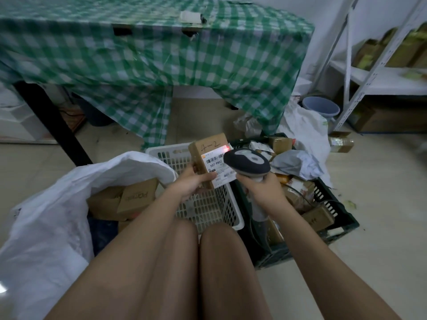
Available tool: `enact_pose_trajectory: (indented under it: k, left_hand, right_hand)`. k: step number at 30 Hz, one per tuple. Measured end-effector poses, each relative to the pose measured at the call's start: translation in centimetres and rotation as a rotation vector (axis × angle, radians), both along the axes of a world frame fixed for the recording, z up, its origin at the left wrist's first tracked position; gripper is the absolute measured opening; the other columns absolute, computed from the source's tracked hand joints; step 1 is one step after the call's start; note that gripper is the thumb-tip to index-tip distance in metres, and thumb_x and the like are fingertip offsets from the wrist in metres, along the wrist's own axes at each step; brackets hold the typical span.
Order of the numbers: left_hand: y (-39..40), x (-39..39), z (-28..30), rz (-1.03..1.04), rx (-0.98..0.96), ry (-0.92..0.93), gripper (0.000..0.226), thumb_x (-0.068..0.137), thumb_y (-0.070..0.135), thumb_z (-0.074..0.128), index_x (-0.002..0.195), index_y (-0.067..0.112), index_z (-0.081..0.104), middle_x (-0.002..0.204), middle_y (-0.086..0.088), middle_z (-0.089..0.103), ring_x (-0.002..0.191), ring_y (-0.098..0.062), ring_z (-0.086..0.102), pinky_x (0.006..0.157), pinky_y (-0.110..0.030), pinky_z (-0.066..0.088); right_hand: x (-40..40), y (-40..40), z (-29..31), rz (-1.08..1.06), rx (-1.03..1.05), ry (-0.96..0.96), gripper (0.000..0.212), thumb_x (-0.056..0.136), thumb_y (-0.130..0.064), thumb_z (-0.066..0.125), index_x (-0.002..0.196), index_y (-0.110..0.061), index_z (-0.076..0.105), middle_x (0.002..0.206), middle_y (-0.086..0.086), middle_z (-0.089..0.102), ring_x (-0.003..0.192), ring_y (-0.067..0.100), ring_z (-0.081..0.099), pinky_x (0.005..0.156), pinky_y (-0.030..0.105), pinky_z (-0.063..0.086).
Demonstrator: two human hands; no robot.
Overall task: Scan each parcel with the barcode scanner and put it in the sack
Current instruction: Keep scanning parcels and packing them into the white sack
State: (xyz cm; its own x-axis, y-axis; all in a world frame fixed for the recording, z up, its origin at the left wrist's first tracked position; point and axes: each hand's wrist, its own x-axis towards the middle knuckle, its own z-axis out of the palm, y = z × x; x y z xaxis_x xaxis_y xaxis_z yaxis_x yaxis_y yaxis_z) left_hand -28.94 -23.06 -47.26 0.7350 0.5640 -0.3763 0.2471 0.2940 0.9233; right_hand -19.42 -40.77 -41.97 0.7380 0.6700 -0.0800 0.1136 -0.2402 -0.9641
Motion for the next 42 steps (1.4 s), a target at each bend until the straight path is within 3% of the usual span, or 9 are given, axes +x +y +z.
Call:
enact_pose_trajectory:
  k: [4, 9, 14, 16, 20, 24, 29, 36, 42]
  left_hand:
    - [-0.5, 0.7, -0.1, -0.005, 0.013, -0.007, 0.055, 0.080, 0.009, 0.074, 0.129, 0.016, 0.048, 0.117, -0.002, 0.066, 0.099, -0.017, 0.067, 0.078, -0.036, 0.059]
    - [-1.0, 1.1, 0.0, -0.022, 0.015, -0.022, 0.039, 0.081, 0.007, 0.073, 0.110, 0.024, 0.055, 0.111, 0.003, 0.067, 0.098, -0.017, 0.067, 0.084, -0.039, 0.057]
    - [-1.3, 1.4, 0.3, -0.025, 0.022, -0.033, 0.038, 0.080, 0.006, 0.073, 0.106, 0.027, 0.054, 0.109, 0.003, 0.067, 0.098, -0.017, 0.067, 0.084, -0.041, 0.057]
    - [-1.4, 1.4, 0.5, -0.027, 0.035, -0.028, 0.047, 0.080, 0.007, 0.074, 0.117, 0.023, 0.051, 0.114, 0.002, 0.066, 0.099, -0.018, 0.067, 0.083, -0.040, 0.058]
    - [-1.6, 1.4, 0.8, -0.033, 0.045, -0.039, 0.057, 0.080, 0.008, 0.074, 0.128, 0.021, 0.045, 0.118, 0.002, 0.063, 0.100, -0.017, 0.065, 0.078, -0.036, 0.059]
    - [-1.7, 1.3, 0.9, -0.036, 0.039, -0.038, 0.059, 0.080, 0.008, 0.075, 0.129, 0.020, 0.044, 0.121, 0.000, 0.063, 0.103, -0.020, 0.065, 0.080, -0.038, 0.059]
    - [-2.0, 1.0, 1.3, -0.034, 0.033, -0.043, 0.057, 0.080, 0.008, 0.074, 0.126, 0.021, 0.044, 0.120, 0.000, 0.063, 0.103, -0.022, 0.066, 0.081, -0.039, 0.058]
    - [-2.0, 0.1, 1.9, -0.037, 0.052, -0.037, 0.058, 0.080, 0.009, 0.074, 0.128, 0.018, 0.045, 0.121, -0.003, 0.064, 0.099, -0.022, 0.068, 0.076, -0.036, 0.059]
    - [-1.7, -0.4, 2.3, -0.023, 0.067, -0.031, 0.046, 0.082, 0.007, 0.073, 0.118, 0.021, 0.049, 0.116, -0.002, 0.065, 0.099, -0.021, 0.066, 0.084, -0.042, 0.057]
  right_hand:
    - [-0.7, -1.3, -0.5, 0.029, -0.038, -0.026, 0.016, 0.084, -0.016, 0.070, 0.088, -0.028, 0.059, 0.072, -0.007, 0.063, 0.064, 0.007, 0.058, 0.061, 0.027, 0.047]
    - [-0.7, -2.3, -0.3, 0.032, -0.069, -0.049, 0.019, 0.084, -0.013, 0.069, 0.073, -0.022, 0.057, 0.059, -0.003, 0.057, 0.054, 0.007, 0.052, 0.051, 0.021, 0.043]
    - [-0.5, -2.9, 0.5, 0.028, -0.072, -0.085, 0.007, 0.084, -0.010, 0.069, 0.088, -0.007, 0.063, 0.083, 0.017, 0.067, 0.076, 0.028, 0.063, 0.070, 0.043, 0.053]
    - [-0.5, -3.2, 0.7, 0.022, -0.066, -0.081, 0.009, 0.084, -0.009, 0.069, 0.092, -0.009, 0.063, 0.099, 0.020, 0.068, 0.095, 0.030, 0.062, 0.083, 0.046, 0.052]
    - [-0.5, -3.4, 0.8, 0.022, -0.068, -0.082, 0.019, 0.084, -0.009, 0.069, 0.100, -0.001, 0.062, 0.104, 0.023, 0.066, 0.100, 0.033, 0.060, 0.086, 0.049, 0.050]
    - [-0.4, -3.6, 0.8, 0.030, -0.059, -0.109, 0.015, 0.083, -0.011, 0.070, 0.083, -0.023, 0.061, 0.093, 0.012, 0.070, 0.089, 0.021, 0.064, 0.077, 0.045, 0.053]
    - [-0.5, -3.9, 1.3, 0.051, -0.017, -0.108, 0.023, 0.084, -0.012, 0.069, 0.076, -0.031, 0.058, 0.059, -0.020, 0.062, 0.056, -0.009, 0.055, 0.050, 0.010, 0.042]
    - [-1.3, -4.3, 2.3, 0.077, -0.013, -0.157, 0.027, 0.084, -0.012, 0.069, 0.071, -0.032, 0.056, 0.051, -0.022, 0.058, 0.052, -0.005, 0.051, 0.051, 0.015, 0.040]
    - [-1.5, -5.3, 2.7, 0.089, -0.027, -0.159, 0.014, 0.083, -0.012, 0.070, 0.076, -0.019, 0.061, 0.051, -0.012, 0.055, 0.052, 0.007, 0.048, 0.053, 0.025, 0.041]
